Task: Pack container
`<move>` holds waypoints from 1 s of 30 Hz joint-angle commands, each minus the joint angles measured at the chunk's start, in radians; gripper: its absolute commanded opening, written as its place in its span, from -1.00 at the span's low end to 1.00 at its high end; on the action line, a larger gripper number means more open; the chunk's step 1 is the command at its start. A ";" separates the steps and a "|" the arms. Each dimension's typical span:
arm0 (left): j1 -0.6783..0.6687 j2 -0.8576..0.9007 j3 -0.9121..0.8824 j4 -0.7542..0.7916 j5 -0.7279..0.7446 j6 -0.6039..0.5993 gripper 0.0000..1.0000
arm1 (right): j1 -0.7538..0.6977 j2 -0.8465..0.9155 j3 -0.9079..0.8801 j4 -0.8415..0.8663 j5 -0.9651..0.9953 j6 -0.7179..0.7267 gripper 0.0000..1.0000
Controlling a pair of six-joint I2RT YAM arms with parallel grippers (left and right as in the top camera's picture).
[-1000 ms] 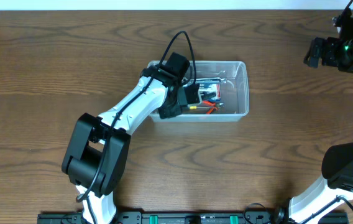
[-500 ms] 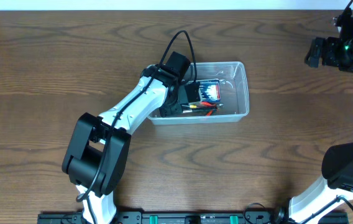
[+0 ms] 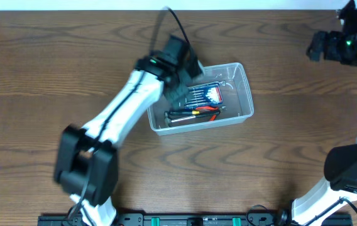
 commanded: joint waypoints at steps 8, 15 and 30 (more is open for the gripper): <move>0.213 -0.356 0.062 -0.230 -0.001 -0.533 0.97 | 0.232 -0.038 0.031 0.103 0.076 0.108 0.98; 0.302 -0.561 0.006 -0.394 -0.020 -0.548 0.97 | 0.236 -0.132 0.020 -0.036 0.077 0.174 0.99; 0.295 -1.209 -0.613 -0.167 -0.014 -0.601 0.97 | 0.419 -0.864 -0.856 0.257 0.307 0.369 0.99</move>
